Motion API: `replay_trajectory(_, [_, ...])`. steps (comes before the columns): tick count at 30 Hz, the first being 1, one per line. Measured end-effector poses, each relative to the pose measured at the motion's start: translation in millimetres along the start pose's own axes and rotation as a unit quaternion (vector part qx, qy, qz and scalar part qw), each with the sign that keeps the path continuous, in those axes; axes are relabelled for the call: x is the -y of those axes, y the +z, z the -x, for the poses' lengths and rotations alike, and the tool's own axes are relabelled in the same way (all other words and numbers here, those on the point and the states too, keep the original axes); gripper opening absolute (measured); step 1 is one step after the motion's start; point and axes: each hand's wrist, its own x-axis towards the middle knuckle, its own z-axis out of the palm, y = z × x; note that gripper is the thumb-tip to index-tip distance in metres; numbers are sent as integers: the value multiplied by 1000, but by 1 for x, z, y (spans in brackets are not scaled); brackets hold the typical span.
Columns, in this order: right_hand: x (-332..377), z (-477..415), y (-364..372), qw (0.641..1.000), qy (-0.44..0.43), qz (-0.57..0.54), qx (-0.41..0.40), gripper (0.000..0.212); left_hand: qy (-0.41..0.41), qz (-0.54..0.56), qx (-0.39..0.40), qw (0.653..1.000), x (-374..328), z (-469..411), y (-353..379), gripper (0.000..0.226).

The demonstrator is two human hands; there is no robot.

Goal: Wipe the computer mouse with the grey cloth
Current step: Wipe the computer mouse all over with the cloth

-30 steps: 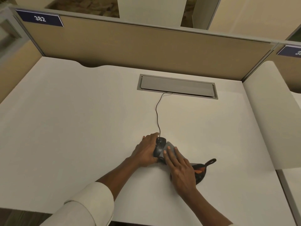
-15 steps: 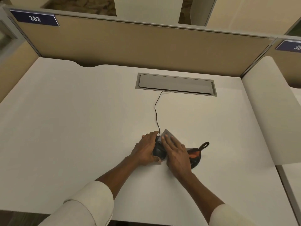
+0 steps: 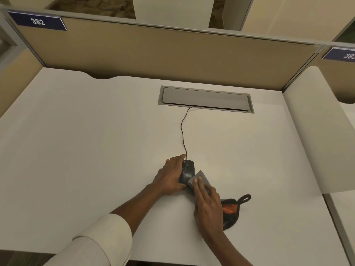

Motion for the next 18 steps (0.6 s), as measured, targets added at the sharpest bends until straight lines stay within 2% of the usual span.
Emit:
replay_trajectory(6, [-12,-53,-10,999,-35,-18,7,72,4,-6,3,1000,-1,-1,-1,127])
replay_trajectory(11, [-11,-96,-23,997,-52,-54,22,50,12,-3,-6,1000,0,0,-2,117])
replay_trajectory(13, [-9,-101,-25,996,-50,-74,20,49,13,6,-11,1000,-1,0,-2,114])
replay_trajectory(18, [-10,-77,-20,996,-49,-76,10,57,-2,10,7,1000,-2,-1,-2,125])
